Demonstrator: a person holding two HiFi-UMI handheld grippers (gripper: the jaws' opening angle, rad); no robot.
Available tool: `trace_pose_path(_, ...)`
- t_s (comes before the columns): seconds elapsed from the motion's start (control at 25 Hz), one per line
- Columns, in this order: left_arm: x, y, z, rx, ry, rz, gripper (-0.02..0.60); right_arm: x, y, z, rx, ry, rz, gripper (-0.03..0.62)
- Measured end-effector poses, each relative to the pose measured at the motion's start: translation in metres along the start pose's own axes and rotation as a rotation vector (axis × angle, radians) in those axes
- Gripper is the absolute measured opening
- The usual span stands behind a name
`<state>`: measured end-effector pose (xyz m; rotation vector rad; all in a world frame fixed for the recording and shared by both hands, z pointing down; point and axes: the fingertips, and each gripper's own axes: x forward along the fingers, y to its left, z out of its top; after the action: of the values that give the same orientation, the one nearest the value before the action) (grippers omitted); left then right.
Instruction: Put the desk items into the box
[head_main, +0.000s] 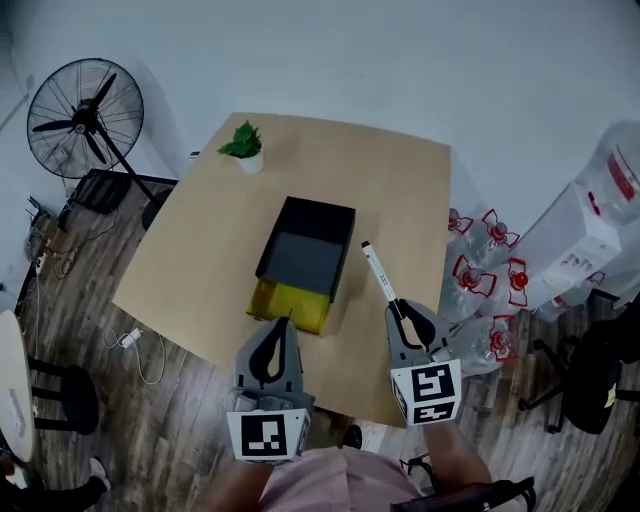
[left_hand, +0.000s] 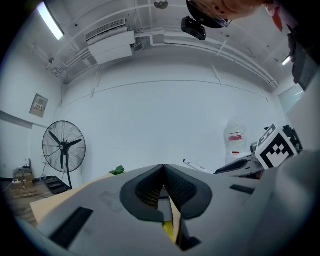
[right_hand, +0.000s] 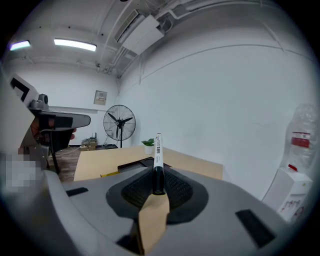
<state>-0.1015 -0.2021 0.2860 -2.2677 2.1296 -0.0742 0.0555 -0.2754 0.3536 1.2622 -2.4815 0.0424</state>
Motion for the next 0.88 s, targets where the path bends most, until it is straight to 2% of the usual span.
trace_pose_path(0.24, -0.008, 0.018, -0.003, 0.009, 0.010, 0.040, 0.011, 0.013, 0.018, 0.011, -0.024, -0.014, 0.049, 0.072)
trace_pose_path(0.44, -0.013, 0.035, -0.007, -0.049, 0.036, 0.083, 0.011, 0.029, 0.040, 0.013, -0.043, -0.007, 0.097, 0.072)
trace_pose_path(0.88, -0.014, 0.071, -0.043, -0.094, 0.102, 0.139, 0.011, 0.069, 0.089, -0.005, -0.077, 0.064, 0.214, 0.072)
